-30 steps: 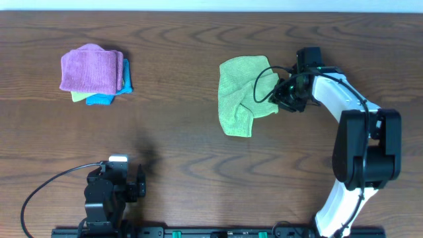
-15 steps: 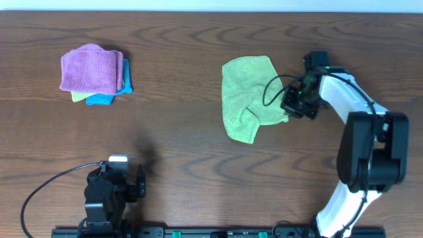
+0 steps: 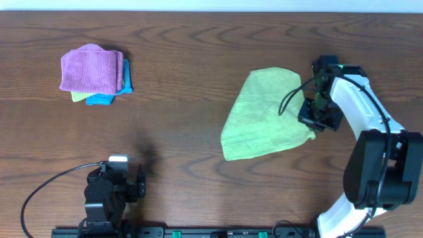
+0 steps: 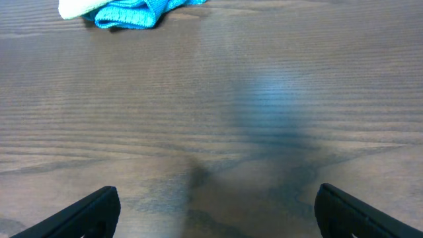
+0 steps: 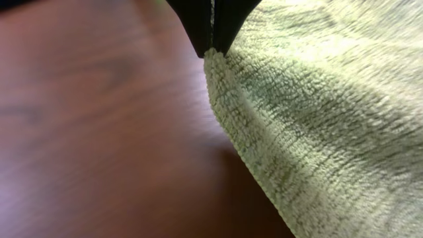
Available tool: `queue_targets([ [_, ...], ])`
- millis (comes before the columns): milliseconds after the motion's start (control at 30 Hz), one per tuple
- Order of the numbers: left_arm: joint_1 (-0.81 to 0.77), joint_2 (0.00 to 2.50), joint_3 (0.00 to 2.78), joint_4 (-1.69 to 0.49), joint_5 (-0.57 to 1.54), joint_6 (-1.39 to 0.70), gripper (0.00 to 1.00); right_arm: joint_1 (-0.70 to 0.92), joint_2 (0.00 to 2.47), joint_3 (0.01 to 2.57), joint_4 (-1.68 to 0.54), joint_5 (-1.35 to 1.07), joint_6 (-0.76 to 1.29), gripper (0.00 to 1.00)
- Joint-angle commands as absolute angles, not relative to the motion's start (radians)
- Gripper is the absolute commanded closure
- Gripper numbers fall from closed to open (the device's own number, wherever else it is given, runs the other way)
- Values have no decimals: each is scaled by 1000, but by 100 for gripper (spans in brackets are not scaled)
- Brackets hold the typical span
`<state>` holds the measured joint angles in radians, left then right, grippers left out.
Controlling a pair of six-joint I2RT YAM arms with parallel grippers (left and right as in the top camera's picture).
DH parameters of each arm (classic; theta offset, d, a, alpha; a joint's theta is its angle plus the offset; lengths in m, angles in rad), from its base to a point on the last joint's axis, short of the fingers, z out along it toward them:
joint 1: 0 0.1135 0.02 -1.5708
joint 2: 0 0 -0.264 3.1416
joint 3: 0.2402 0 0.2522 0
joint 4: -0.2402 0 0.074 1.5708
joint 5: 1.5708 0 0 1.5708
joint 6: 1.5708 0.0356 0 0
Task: Fold the cloth
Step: 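Pull the cloth corner down-right with the right gripper to spread it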
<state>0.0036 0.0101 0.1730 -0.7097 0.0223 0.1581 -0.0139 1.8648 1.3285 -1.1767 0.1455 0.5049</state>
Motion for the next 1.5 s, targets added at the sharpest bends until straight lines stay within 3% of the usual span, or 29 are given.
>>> queue_targets([
  [0, 1, 4, 161, -728, 18, 172, 5, -30, 1856, 1326, -1211, 305, 583, 99],
  [167, 1, 4, 161, -728, 18, 172, 5, -58, 1856, 1326, -1275, 342, 625, 98],
  [233, 1, 4, 161, -728, 18, 172, 5, -66, 1856, 1326, -1297, 344, 629, 88],
  [367, 1, 4, 161, -728, 18, 172, 5, -72, 1856, 1326, -1363, 399, 674, 78],
  [633, 1, 4, 161, -728, 18, 172, 5, -72, 1856, 1326, -1421, 482, 703, 70],
  [733, 1, 4, 161, -727, 18, 172, 5, -71, 1856, 1326, -1383, 473, 692, 51],
  [967, 1, 4, 161, -728, 18, 172, 5, -70, 1835, 1329, -1096, 123, 341, 31],
  [1067, 1, 4, 161, -728, 18, 172, 5, -60, 1831, 1353, -999, -46, 224, 30],
  [1467, 1, 4, 161, -727, 7, 172, 5, 95, 1831, 1491, -916, -173, 107, 35],
])
